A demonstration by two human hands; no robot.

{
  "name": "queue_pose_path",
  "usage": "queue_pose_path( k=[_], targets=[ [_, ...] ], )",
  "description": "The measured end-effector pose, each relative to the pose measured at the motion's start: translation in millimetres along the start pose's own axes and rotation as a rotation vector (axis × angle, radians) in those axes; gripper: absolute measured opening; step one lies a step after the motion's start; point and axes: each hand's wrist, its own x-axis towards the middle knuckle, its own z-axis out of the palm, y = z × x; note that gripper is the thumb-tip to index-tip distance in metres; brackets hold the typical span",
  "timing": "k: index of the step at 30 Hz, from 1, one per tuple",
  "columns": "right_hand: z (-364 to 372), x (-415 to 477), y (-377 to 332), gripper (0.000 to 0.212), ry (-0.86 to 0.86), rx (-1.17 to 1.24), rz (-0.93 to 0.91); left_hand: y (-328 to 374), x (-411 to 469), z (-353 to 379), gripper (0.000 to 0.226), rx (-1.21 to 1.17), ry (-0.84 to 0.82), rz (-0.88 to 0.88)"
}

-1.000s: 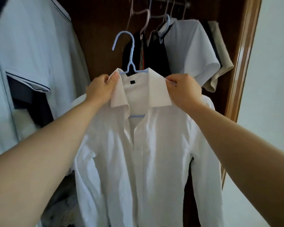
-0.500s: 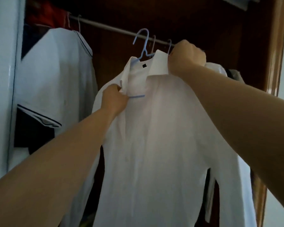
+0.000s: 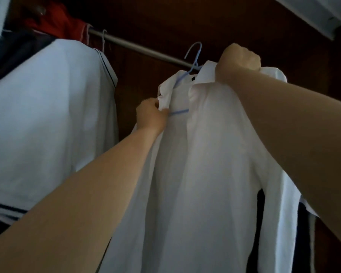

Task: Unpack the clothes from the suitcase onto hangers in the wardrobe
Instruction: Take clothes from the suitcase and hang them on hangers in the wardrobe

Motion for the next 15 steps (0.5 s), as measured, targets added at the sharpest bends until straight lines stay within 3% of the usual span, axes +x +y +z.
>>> queue_pose_path(
  k=[5,11,15],
  targets=[
    [27.5,4.0,-18.4,0.016,0.011,-0.031,-0.032,-31.7,10.0,11.7,0.023,-0.007,-0.008,-0.004],
    [51.3,-3.5,-18.2,0.021,0.018,-0.066,-0.039,-73.8,-13.0,28.2,0.008,-0.088,-0.025,-0.017],
    [68.9,-19.1,-0.1,0.025,0.023,-0.045,-0.081,-98.3,-39.0,41.9,0.013,-0.153,-0.039,-0.11]
  ],
)
